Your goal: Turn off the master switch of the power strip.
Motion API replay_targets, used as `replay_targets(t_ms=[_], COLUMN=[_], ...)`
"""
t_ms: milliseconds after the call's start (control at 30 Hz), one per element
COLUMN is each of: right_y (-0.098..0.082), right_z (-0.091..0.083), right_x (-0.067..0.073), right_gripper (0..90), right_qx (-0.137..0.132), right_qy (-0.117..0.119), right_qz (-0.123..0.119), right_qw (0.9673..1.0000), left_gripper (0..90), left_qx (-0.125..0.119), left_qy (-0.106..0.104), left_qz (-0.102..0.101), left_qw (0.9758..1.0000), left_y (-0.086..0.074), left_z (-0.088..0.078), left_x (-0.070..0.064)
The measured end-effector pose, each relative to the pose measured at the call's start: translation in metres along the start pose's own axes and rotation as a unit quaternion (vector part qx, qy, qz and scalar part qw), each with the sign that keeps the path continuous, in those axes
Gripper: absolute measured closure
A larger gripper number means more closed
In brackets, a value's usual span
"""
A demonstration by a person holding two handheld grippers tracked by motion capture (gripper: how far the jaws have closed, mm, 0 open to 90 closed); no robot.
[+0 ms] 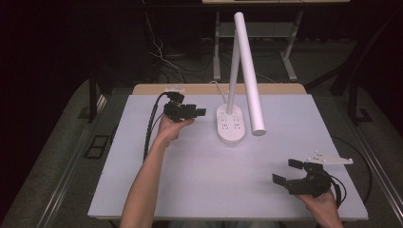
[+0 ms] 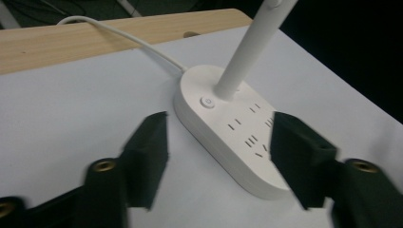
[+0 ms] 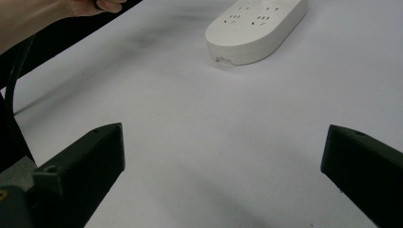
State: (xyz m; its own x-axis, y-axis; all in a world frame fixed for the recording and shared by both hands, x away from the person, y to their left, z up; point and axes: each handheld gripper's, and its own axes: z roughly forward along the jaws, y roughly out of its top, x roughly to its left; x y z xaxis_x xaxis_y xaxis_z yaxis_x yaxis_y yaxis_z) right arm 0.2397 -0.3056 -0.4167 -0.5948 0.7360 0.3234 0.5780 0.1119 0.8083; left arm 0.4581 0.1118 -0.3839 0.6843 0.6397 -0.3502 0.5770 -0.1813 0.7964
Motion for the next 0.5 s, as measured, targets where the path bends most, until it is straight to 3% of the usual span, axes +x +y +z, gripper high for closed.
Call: replay_targets(t_ms=[133, 500], right_y=[0.000, 0.000], right_z=[0.000, 0.001], right_x=[0.000, 0.000], right_gripper=[0.0, 0.0], right_qx=[0.000, 0.003], right_qy=[0.000, 0.000], right_qz=[0.000, -0.001], right_qw=[1.0000, 1.0000], left_gripper=[18.0, 0.0], left_qx=[0.000, 0.009], left_qy=[0.000, 0.012], left_qz=[0.007, 0.017], left_qw=[1.0000, 0.9997], left_y=[-0.003, -0.013], left_z=[-0.012, -0.045], left_x=[-0.002, -0.014])
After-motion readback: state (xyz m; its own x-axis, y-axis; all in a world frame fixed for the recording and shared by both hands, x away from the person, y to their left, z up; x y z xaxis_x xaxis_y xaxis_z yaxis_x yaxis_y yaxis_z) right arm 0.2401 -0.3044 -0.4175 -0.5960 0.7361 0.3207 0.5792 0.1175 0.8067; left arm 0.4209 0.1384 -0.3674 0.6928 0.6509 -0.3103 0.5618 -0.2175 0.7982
